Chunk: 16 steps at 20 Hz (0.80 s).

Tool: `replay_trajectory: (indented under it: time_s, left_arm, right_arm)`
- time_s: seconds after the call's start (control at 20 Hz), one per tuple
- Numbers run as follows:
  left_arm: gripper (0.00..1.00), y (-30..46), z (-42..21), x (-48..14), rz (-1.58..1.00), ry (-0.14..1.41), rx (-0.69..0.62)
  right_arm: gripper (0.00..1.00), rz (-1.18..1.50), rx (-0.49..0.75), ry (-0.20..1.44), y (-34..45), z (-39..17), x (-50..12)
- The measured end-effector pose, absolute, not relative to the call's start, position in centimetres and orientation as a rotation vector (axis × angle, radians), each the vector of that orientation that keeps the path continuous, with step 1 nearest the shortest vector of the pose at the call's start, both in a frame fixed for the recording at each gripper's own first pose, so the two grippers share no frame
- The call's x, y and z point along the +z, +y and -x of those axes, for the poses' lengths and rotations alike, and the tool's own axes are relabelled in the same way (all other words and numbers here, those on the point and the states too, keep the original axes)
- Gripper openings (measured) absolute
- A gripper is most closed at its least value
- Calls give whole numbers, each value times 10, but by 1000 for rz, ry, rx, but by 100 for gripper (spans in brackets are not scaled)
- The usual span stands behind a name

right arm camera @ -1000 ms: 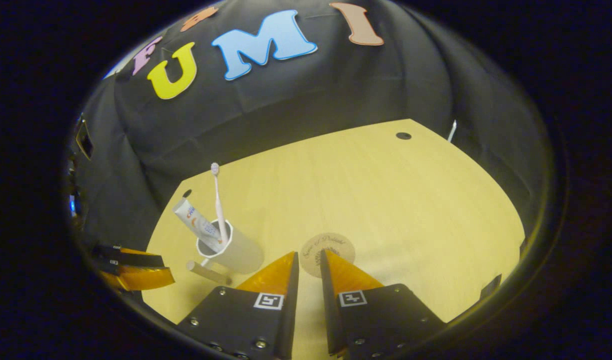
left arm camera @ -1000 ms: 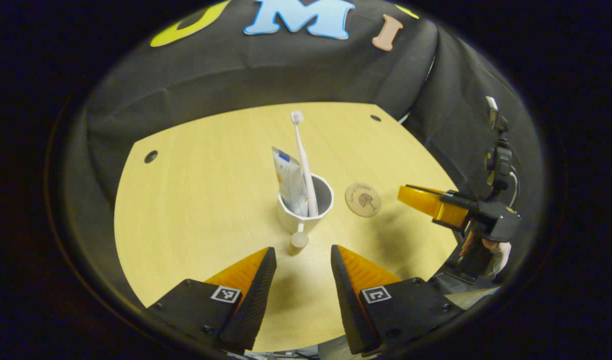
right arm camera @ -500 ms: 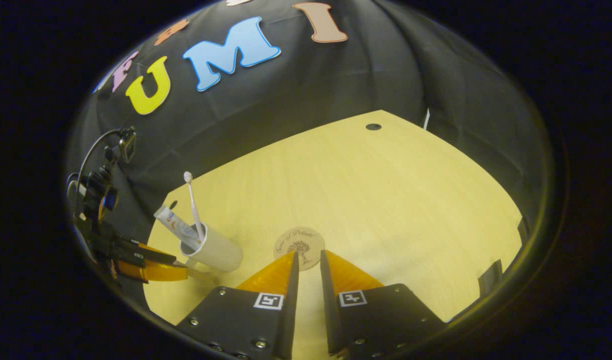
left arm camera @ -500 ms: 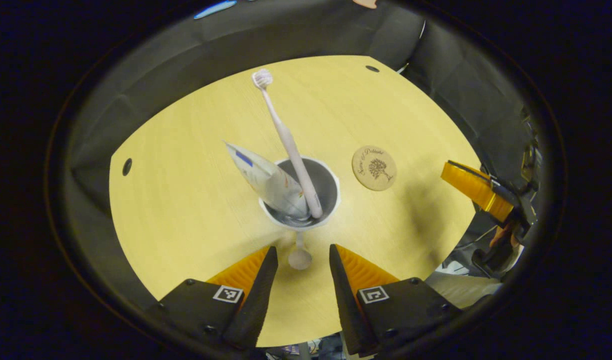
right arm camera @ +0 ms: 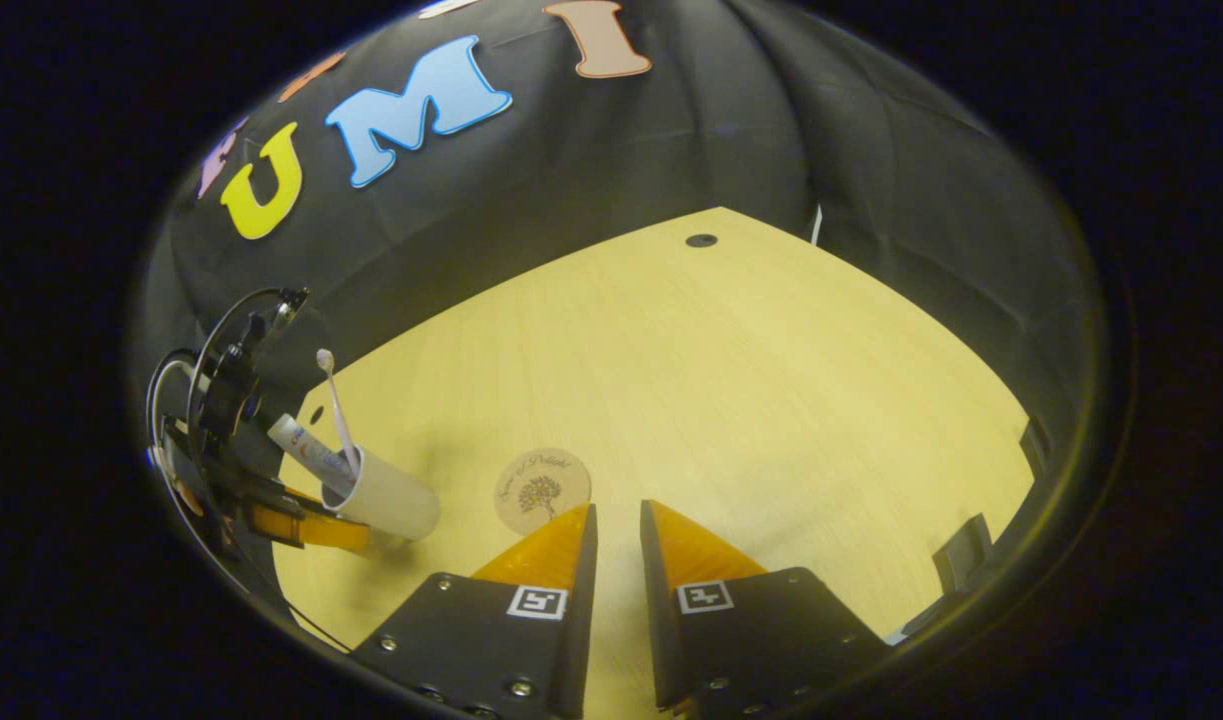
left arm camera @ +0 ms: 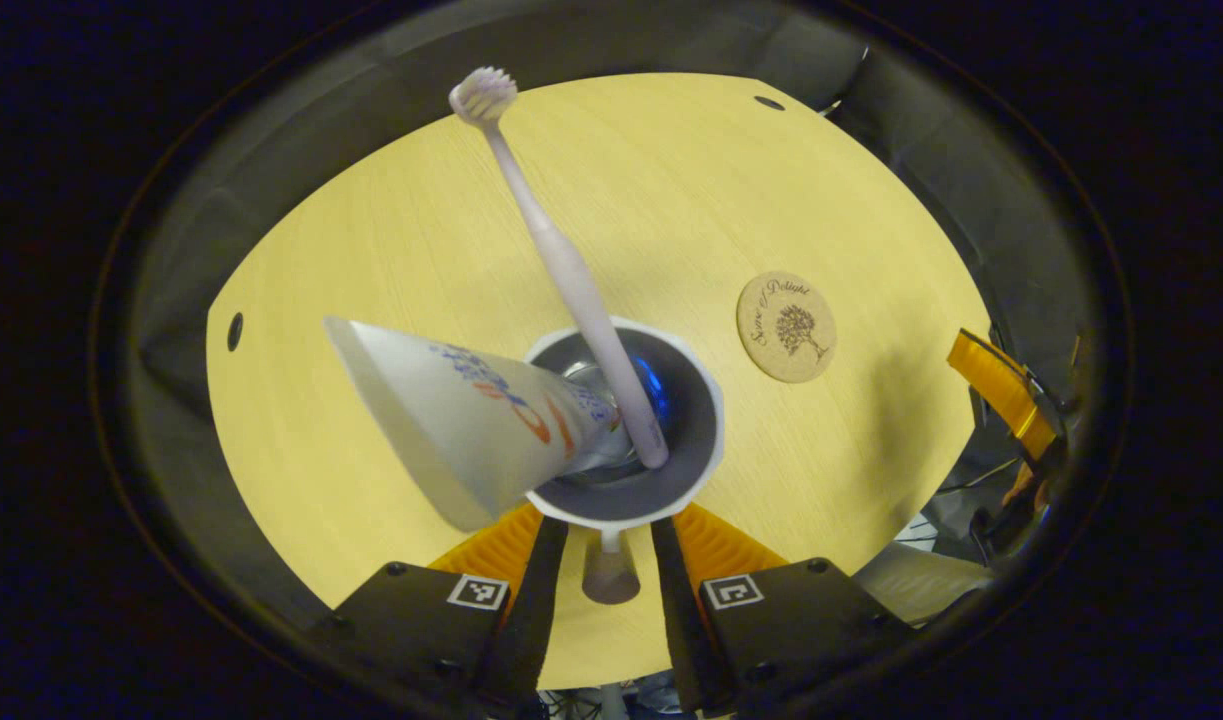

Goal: Put the toothbrush and toothpaste on the desktop into the cup, then pick up the cup and place it on the coaster on the desktop.

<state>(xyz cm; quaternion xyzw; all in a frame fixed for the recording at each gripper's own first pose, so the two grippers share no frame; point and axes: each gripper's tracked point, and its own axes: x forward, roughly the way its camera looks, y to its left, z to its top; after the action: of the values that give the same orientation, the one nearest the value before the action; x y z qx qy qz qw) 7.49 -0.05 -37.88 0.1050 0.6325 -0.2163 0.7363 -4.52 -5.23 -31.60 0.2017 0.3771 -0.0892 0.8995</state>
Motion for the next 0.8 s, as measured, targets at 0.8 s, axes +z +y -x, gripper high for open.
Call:
replay_trajectory:
  time_s: [0.8]
  left_arm:
    - [28, -20, -81, -378, -236, 1216, -459]
  right_arm:
    - [26, -418, -163, 820, -63, 46, -328]
